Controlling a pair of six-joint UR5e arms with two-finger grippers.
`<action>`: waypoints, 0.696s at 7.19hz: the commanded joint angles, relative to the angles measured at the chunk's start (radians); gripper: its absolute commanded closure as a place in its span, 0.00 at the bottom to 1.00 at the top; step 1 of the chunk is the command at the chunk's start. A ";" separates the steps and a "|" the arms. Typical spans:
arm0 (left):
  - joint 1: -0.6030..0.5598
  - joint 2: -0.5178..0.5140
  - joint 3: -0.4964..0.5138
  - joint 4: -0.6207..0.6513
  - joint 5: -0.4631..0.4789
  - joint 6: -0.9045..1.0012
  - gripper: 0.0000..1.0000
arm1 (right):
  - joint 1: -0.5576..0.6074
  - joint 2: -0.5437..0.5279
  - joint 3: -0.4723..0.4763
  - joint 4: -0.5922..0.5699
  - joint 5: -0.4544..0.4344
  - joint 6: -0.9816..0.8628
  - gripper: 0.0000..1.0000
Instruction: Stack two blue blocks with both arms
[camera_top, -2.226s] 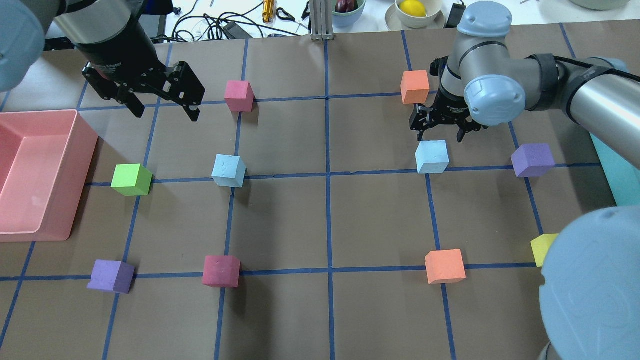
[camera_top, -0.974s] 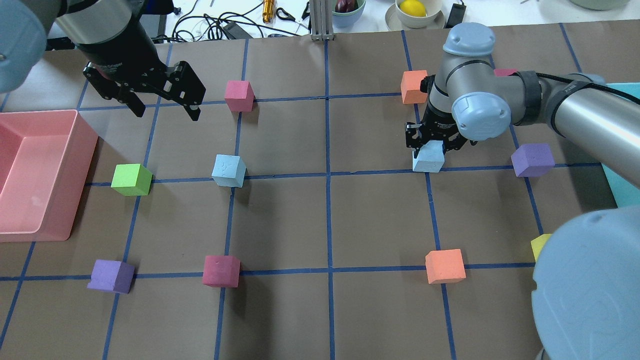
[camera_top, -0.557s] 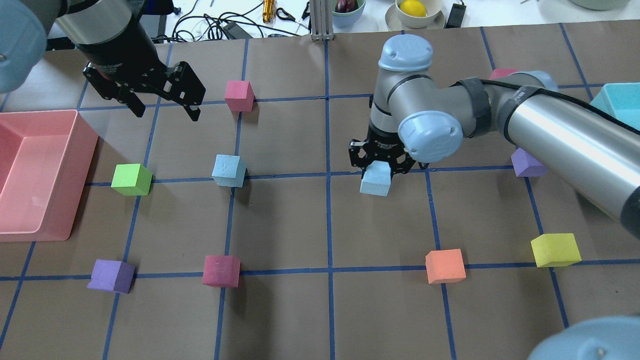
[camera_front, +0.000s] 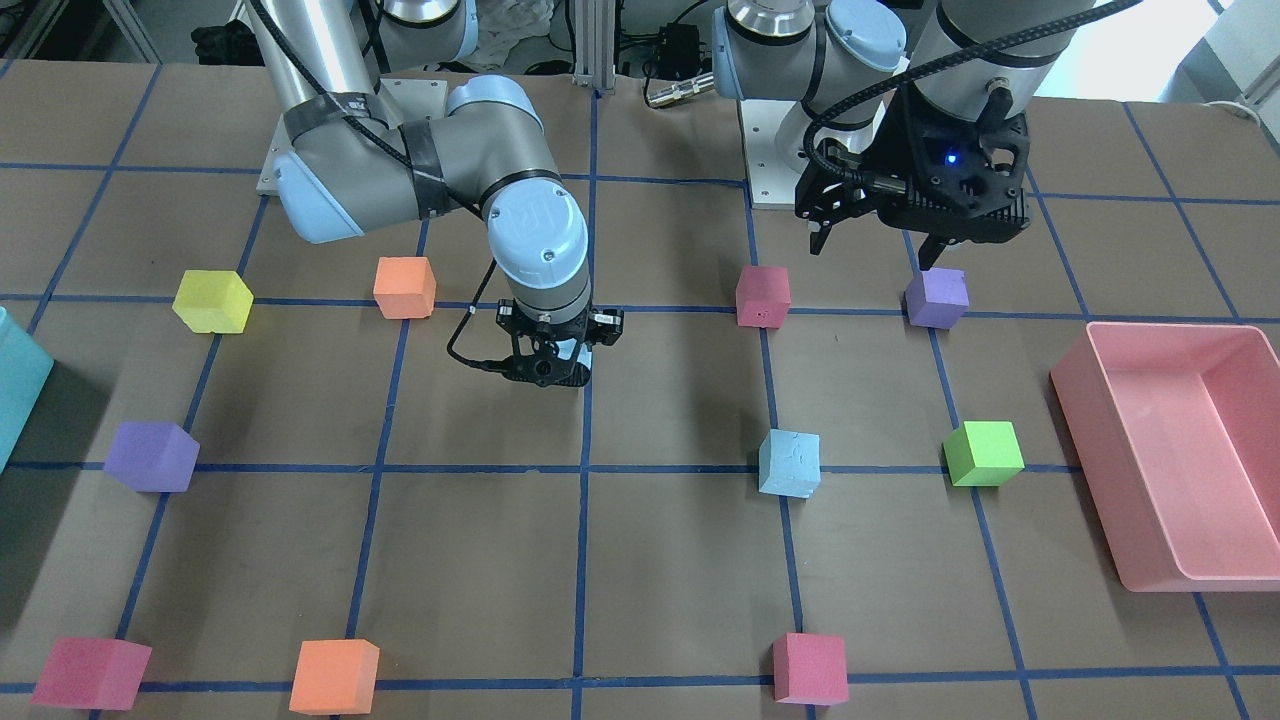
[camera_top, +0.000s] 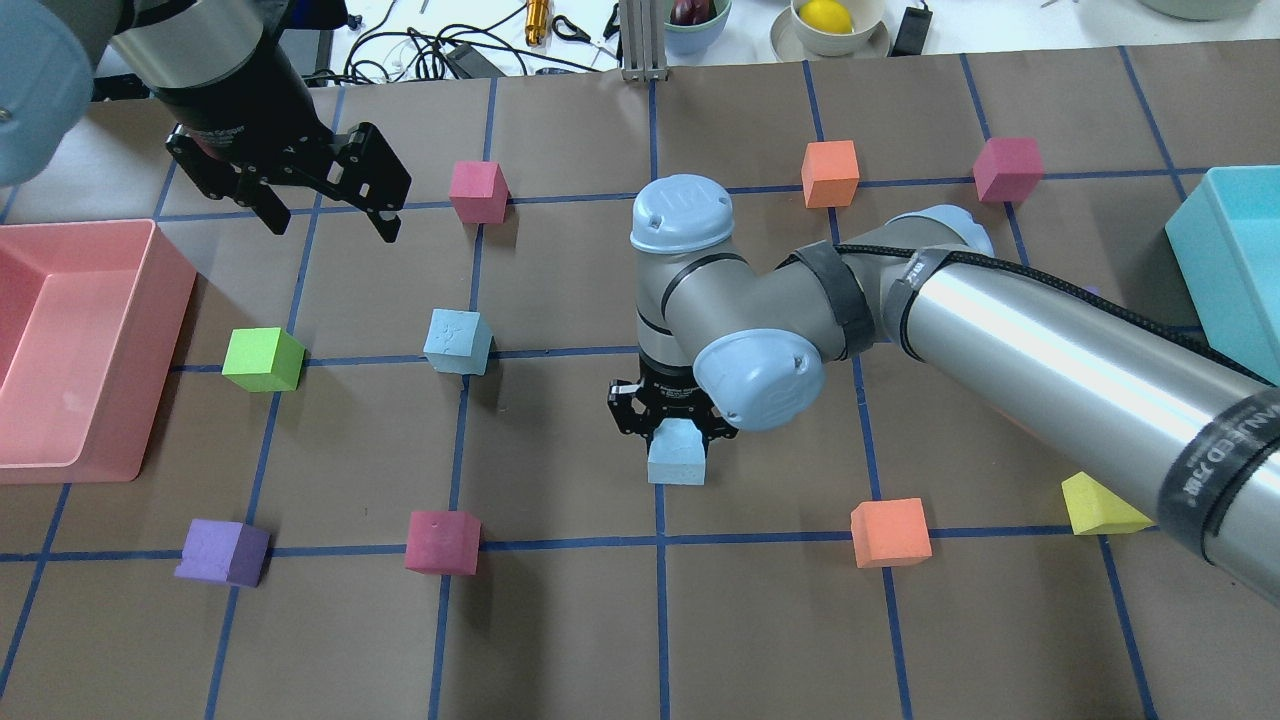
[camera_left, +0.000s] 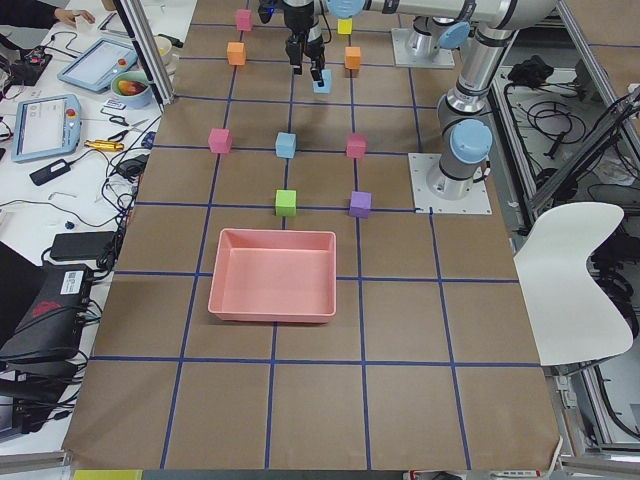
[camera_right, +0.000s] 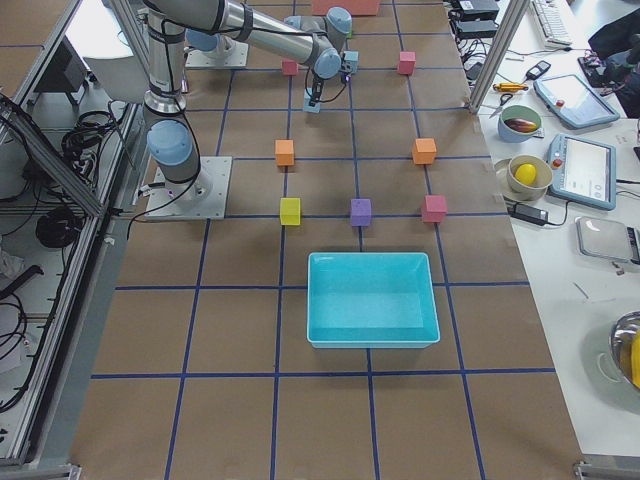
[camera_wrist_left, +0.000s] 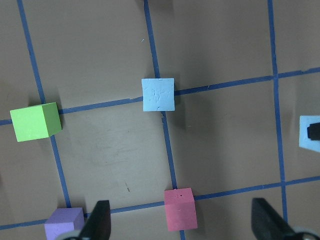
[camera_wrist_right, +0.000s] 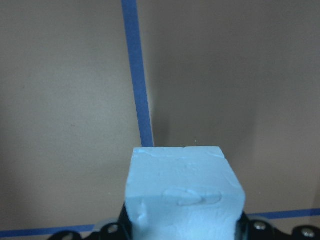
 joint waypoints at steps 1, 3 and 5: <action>0.000 0.000 0.001 0.000 0.000 0.000 0.00 | 0.027 0.000 0.022 -0.030 0.001 -0.004 1.00; 0.003 0.002 -0.001 0.000 0.000 0.013 0.00 | 0.046 0.001 0.023 -0.059 0.029 -0.010 1.00; 0.000 -0.003 0.001 0.002 0.004 0.009 0.00 | 0.047 0.007 0.026 -0.062 0.029 -0.021 0.99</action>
